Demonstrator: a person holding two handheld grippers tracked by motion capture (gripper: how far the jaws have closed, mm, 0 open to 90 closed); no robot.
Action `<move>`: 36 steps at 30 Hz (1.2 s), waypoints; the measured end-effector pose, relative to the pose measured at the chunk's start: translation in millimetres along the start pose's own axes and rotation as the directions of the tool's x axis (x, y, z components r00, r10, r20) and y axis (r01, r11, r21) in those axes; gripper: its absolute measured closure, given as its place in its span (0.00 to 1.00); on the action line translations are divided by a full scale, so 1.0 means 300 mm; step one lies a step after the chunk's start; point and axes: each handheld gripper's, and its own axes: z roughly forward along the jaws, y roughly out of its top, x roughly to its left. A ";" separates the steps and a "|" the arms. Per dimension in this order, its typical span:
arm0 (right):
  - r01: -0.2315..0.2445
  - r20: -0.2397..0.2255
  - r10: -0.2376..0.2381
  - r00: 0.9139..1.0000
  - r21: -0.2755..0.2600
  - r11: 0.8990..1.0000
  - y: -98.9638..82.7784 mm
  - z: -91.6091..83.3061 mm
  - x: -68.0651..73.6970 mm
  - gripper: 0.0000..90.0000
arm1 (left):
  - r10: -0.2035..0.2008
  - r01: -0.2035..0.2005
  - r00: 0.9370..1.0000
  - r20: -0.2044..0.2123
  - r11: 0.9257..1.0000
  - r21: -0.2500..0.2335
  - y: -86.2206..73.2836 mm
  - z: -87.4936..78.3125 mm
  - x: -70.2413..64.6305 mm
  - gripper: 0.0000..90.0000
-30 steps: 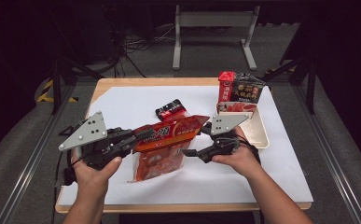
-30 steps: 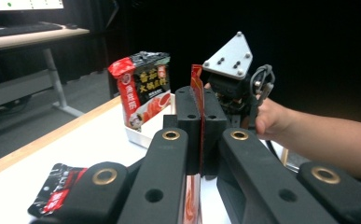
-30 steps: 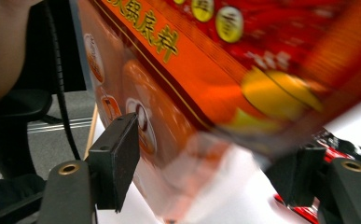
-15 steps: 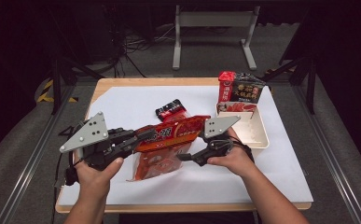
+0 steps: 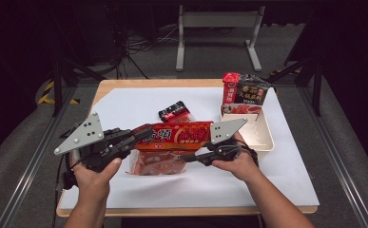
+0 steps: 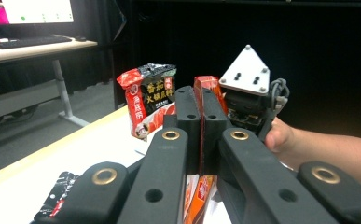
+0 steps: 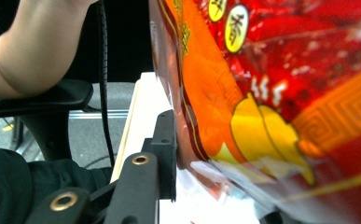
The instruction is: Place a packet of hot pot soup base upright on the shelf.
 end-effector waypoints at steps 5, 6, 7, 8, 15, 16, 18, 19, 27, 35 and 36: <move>-0.026 -0.012 0.026 1.000 0.024 0.999 0.015 -0.012 0.007 0.79 | -0.020 0.019 1.000 -0.008 1.000 -0.003 -0.005 -0.001 0.014 1.00; -0.023 -0.003 0.023 1.000 0.025 0.999 0.018 -0.015 0.009 0.79 | -0.023 0.023 1.000 -0.007 1.000 -0.003 -0.006 -0.001 0.016 1.00; -0.025 0.005 0.025 1.000 0.030 0.999 0.021 -0.018 0.012 0.79 | -0.025 0.025 1.000 -0.009 1.000 -0.004 -0.007 0.000 0.018 1.00; -0.030 0.011 0.029 1.000 0.038 0.999 0.026 -0.023 0.014 0.79 | -0.024 0.024 1.000 -0.008 1.000 -0.008 -0.009 0.001 0.022 1.00; -0.037 0.038 0.034 0.999 0.073 0.997 0.047 -0.054 0.018 0.79 | -0.034 0.034 0.999 -0.024 0.999 0.015 -0.017 0.009 0.037 0.82; -0.037 0.051 0.034 0.998 0.072 0.997 0.048 -0.061 0.019 0.79 | -0.035 0.036 0.999 -0.023 0.999 0.018 -0.019 0.011 0.037 0.78; -0.039 0.066 0.035 0.997 0.066 0.997 0.050 -0.077 0.016 0.79 | -0.031 0.032 0.999 -0.036 0.999 0.040 -0.021 0.020 0.039 0.71; -0.045 0.072 0.040 0.997 0.066 0.997 0.053 -0.089 0.015 0.79 | -0.030 0.032 0.999 -0.044 0.998 0.044 -0.022 0.022 0.040 0.65; -0.071 0.130 0.059 0.990 0.091 0.993 0.084 -0.188 -0.004 0.79 | -0.057 0.063 0.996 -0.069 0.994 0.087 -0.044 0.030 0.072 0.55; -0.100 0.223 0.078 0.972 0.086 0.991 0.102 -0.299 -0.031 0.79 | -0.064 0.081 0.988 -0.142 0.989 0.120 -0.075 0.029 0.119 0.52; -0.104 0.230 0.083 0.970 0.082 0.991 0.105 -0.313 -0.036 0.79 | -0.071 0.089 0.987 -0.145 0.989 0.122 -0.080 0.028 0.129 0.52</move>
